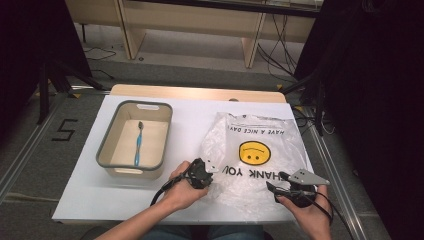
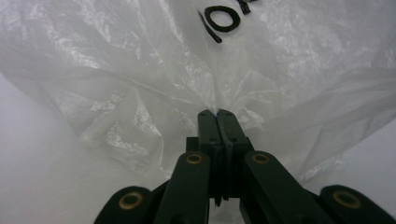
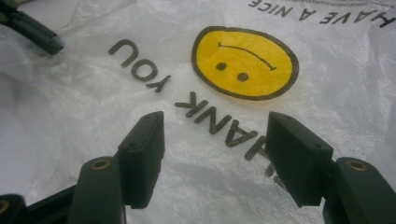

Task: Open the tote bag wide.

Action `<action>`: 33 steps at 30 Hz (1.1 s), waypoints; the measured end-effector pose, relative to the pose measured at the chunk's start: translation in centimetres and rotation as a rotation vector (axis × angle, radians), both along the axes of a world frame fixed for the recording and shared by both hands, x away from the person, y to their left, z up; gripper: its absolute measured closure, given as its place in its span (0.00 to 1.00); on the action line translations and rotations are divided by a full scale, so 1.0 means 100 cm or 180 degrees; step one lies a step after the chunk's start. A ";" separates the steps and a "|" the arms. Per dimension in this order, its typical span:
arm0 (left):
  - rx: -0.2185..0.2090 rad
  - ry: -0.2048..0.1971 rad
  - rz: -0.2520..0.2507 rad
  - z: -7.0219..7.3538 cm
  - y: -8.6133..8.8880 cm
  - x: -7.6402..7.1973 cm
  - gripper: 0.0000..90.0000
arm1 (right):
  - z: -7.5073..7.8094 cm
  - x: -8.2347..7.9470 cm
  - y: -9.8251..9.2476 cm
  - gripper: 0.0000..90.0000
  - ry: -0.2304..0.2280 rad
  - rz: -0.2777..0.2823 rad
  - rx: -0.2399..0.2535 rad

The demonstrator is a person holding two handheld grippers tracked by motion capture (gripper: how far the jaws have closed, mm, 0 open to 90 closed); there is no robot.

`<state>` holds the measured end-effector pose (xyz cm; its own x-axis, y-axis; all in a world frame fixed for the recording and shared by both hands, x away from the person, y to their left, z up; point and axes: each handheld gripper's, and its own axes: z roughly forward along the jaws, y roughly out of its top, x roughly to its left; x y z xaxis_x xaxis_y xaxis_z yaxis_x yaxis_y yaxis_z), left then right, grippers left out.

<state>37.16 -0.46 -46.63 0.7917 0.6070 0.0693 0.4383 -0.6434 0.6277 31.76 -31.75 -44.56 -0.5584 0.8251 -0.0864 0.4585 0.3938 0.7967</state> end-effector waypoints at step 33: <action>-0.0034 -0.0986 0.0917 0.028 0.023 0.049 0.71 | 0.004 -0.004 0.031 0.43 0.0177 0.0539 -0.0127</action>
